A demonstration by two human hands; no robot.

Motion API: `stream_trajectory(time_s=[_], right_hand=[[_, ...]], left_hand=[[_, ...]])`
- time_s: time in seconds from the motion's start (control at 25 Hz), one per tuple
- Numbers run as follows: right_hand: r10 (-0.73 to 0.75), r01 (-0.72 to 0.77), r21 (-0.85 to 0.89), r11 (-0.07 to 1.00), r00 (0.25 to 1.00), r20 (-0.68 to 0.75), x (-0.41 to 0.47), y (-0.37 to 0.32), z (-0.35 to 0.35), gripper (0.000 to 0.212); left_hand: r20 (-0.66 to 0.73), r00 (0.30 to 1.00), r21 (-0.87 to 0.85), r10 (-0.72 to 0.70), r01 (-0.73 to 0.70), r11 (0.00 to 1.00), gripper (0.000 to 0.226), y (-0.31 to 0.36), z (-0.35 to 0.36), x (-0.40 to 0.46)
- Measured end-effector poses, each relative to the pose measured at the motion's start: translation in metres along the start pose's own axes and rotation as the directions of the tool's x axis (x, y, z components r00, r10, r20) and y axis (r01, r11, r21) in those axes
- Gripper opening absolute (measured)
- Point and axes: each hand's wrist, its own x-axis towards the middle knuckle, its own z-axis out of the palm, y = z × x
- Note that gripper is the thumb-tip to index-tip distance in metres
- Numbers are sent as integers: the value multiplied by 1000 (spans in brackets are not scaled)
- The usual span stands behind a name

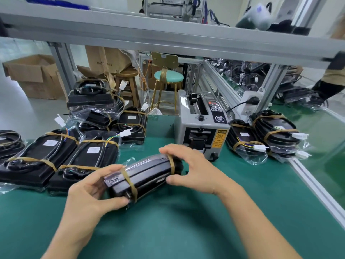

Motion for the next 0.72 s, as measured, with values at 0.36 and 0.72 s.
stream_trajectory(time_s=[0.36,0.72], right_hand=[[97,-95,201,975,995,0,6,21,9,77],[651,-232,632,740,483,-585,9,44,-5,11]], left_hand=[[433,891,805,136,-450,386,59,56,55,20],[174,980,888,92,-196,415,45,49,65,20]])
